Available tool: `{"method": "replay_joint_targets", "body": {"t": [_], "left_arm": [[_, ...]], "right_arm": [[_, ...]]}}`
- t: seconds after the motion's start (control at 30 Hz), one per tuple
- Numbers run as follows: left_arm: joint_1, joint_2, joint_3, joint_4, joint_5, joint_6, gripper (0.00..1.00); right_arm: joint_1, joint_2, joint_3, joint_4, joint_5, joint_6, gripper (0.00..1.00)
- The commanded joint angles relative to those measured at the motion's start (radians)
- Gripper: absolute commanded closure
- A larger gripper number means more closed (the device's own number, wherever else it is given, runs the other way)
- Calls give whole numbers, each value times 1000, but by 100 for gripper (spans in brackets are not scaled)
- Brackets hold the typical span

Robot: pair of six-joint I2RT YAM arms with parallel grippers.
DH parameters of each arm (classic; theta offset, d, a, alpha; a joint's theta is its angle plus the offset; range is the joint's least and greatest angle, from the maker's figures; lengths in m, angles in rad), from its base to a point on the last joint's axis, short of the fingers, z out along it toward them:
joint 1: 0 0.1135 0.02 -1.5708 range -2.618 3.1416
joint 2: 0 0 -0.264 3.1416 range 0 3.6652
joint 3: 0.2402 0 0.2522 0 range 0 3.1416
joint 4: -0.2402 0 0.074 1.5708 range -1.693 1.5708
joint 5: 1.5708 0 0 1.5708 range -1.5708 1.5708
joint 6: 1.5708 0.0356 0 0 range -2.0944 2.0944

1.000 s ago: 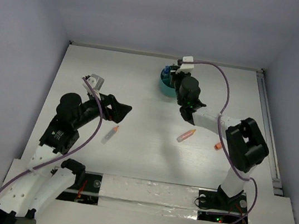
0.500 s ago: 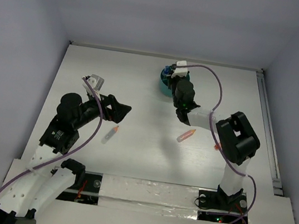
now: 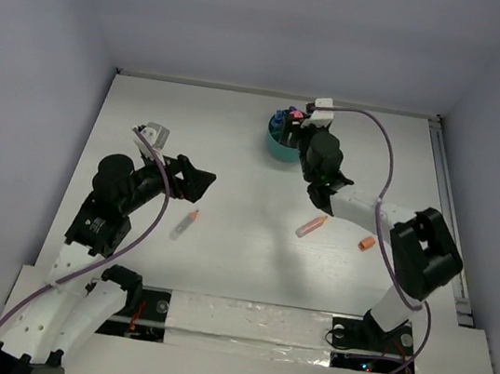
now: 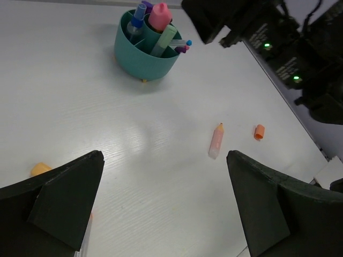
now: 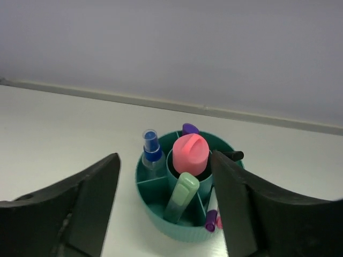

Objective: Sort the stationery into containers
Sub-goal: Place the pen in the storage box, then pick up the pen from the center of the board.

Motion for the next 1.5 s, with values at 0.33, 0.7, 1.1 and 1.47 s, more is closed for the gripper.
{"method": "replay_joint_targets", "body": {"t": [0.33,0.7,1.1,1.47], "left_arm": [[78,-57,15,12,-135,2,1],[110,-95,10,6,-195,1,1],[110,-92,5,13,-151,5,1],[110,-104,12,6,-163,5,1]], "right_arm": [[300,-178,-44,-562,-310,467,88],[512,135,162,-694,-285,636,18],[521,382,402,-803,-284,662,13],[550,503,540,-966,-138,593,27]]}}
